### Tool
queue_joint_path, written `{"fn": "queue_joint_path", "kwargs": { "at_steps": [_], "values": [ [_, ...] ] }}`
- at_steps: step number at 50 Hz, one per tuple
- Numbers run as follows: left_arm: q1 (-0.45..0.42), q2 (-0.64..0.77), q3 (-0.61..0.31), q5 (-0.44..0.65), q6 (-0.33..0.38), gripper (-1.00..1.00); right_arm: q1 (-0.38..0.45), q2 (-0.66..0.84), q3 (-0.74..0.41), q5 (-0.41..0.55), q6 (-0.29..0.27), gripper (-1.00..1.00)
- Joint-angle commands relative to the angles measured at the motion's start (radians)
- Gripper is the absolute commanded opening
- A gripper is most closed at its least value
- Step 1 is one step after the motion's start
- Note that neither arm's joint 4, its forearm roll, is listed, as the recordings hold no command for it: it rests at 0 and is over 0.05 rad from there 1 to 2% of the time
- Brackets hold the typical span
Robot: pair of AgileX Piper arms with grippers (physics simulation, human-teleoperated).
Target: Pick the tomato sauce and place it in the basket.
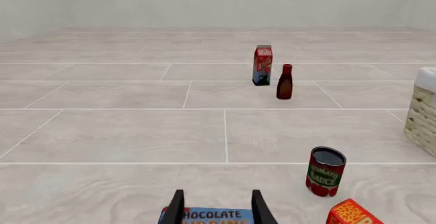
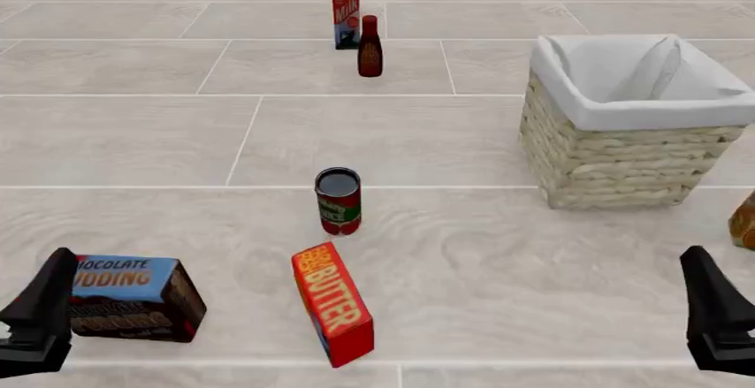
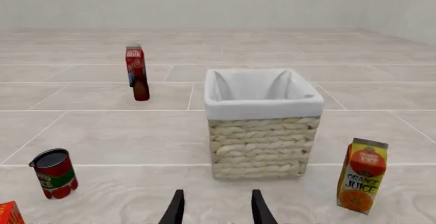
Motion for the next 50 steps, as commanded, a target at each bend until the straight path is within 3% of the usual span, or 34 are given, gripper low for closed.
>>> {"fn": "queue_joint_path", "kwargs": {
  "at_steps": [1, 20, 23, 24, 25, 26, 27, 28, 30, 33, 39, 43, 47, 48, 50],
  "values": [
    [0.0, 0.005, -0.003, -0.001, 0.0, 1.0, -0.013, 0.002, 0.009, -0.004, 0.005, 1.0],
    [0.0, 0.005, -0.003, -0.001, 0.0, 1.0, -0.023, 0.011, 0.011, 0.005, 0.012, 1.0],
    [0.0, 0.005, -0.003, -0.001, 0.0, 1.0, 0.028, -0.001, 0.002, -0.008, 0.098, 1.0],
    [0.0, 0.005, -0.003, -0.001, 0.0, 1.0, 0.032, 0.0, -0.006, 0.001, 0.101, 1.0],
    [0.0, 0.005, -0.003, -0.001, 0.0, 1.0, 0.036, 0.339, -0.203, -0.102, 0.061, 1.0],
    [0.0, 0.005, -0.003, -0.001, 0.0, 1.0, 0.041, 0.358, -0.274, -0.064, 0.068, 1.0],
    [0.0, 0.005, -0.003, -0.001, 0.0, 1.0, 0.028, 0.283, -0.287, -0.055, 0.129, 1.0],
    [0.0, 0.005, -0.003, -0.001, 0.0, 1.0, 0.014, 0.371, -0.333, -0.045, 0.035, 1.0],
    [0.0, 0.005, -0.003, -0.001, 0.0, 1.0, 0.005, 0.459, -0.406, -0.029, -0.035, 1.0],
    [0.0, 0.005, -0.003, -0.001, 0.0, 1.0, 0.07, 0.514, -0.504, 0.024, -0.06, 1.0],
    [0.0, 0.005, -0.003, -0.001, 0.0, 1.0, 0.197, 0.63, -0.751, 0.126, -0.177, 1.0],
    [0.0, 0.005, -0.003, -0.001, 0.0, 1.0, 0.317, 0.753, -0.91, 0.184, -0.097, 1.0],
    [0.0, 0.005, -0.003, -0.001, 0.0, 1.0, 0.369, 0.852, -0.998, 0.196, -0.091, 1.0],
    [0.0, 0.005, -0.003, -0.001, 0.0, 1.0, 0.405, 0.899, -1.032, 0.205, -0.06, 1.0],
    [0.0, 0.005, -0.003, -0.001, 0.0, 1.0, 0.434, 0.946, -1.066, 0.194, -0.093, 1.0]
  ]
}}
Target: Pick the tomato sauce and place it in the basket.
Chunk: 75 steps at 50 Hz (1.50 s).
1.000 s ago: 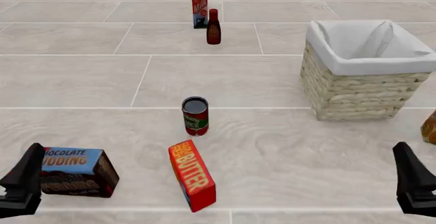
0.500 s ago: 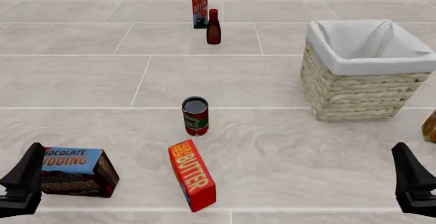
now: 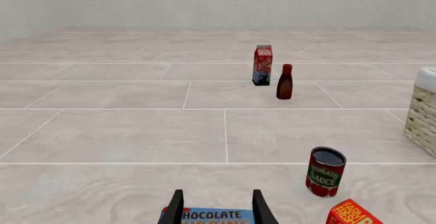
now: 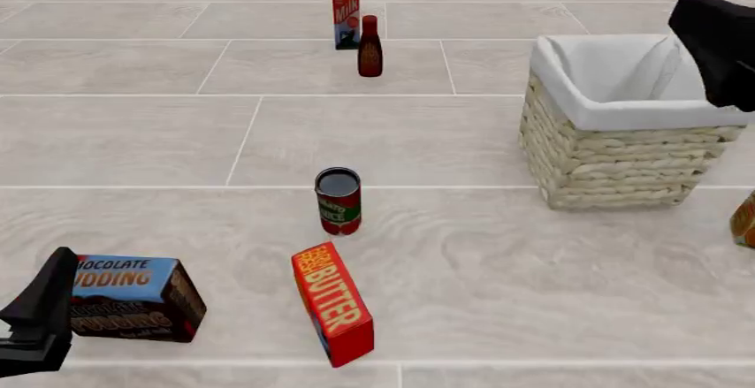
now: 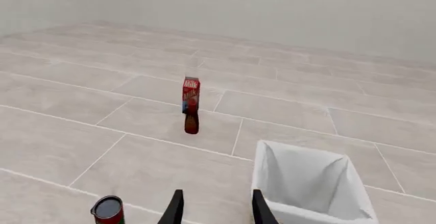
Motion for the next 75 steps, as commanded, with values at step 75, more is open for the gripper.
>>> {"fn": "queue_joint_path", "kwargs": {
  "at_steps": [75],
  "values": [
    [0.0, 0.0, 0.0, 0.0, 0.0, 1.0, 0.464, 1.095, -0.585, 0.053, 0.055, 1.0]
  ]
}}
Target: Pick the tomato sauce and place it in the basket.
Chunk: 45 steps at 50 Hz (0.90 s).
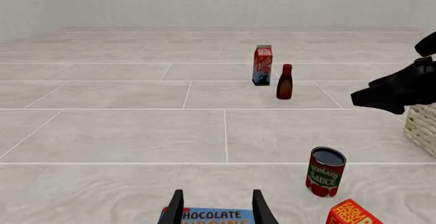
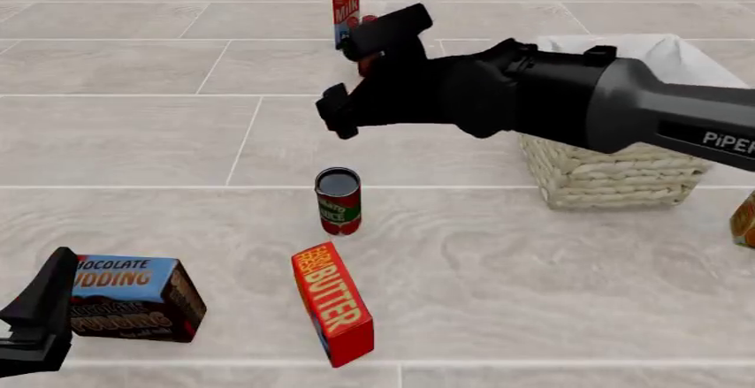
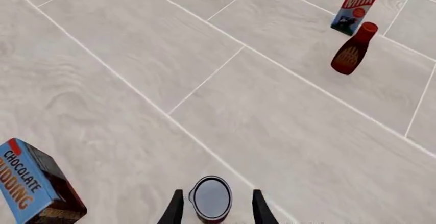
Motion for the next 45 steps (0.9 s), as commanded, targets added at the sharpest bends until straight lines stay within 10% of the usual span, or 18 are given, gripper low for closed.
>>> {"fn": "queue_joint_path", "kwargs": {
  "at_steps": [1, 45],
  "values": [
    [0.0, 0.0, 0.0, 0.0, 0.0, 1.0, 0.02, 0.025, 0.01, -0.006, 0.003, 1.0],
    [0.0, 0.0, 0.0, 0.0, 0.0, 1.0, 0.017, 0.113, 0.027, -0.025, -0.036, 1.0]
  ]
}}
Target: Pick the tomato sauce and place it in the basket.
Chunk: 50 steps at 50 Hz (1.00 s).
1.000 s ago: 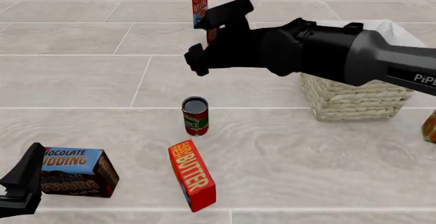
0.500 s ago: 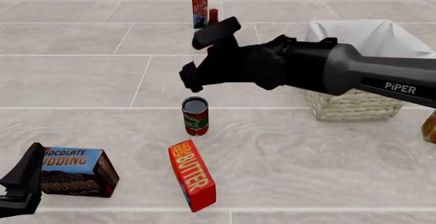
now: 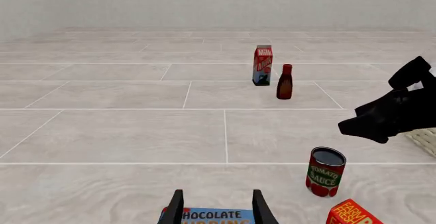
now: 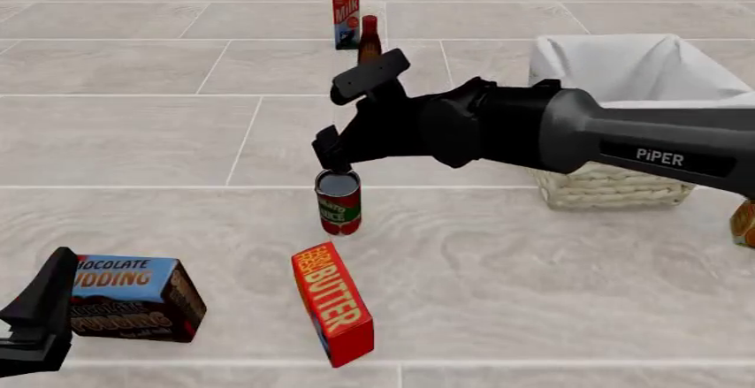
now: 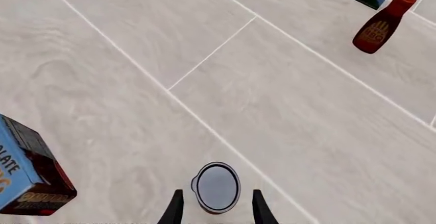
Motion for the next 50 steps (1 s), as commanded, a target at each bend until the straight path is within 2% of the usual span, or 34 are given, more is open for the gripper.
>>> {"fn": "queue_joint_path", "kwargs": {
  "at_steps": [1, 50],
  "values": [
    [0.0, 0.0, 0.0, 0.0, 0.0, 1.0, 0.0, 0.025, -0.001, -0.004, -0.008, 1.0],
    [0.0, 0.0, 0.0, 0.0, 0.0, 1.0, 0.0, 0.092, -0.002, -0.021, -0.018, 1.0]
  ]
}}
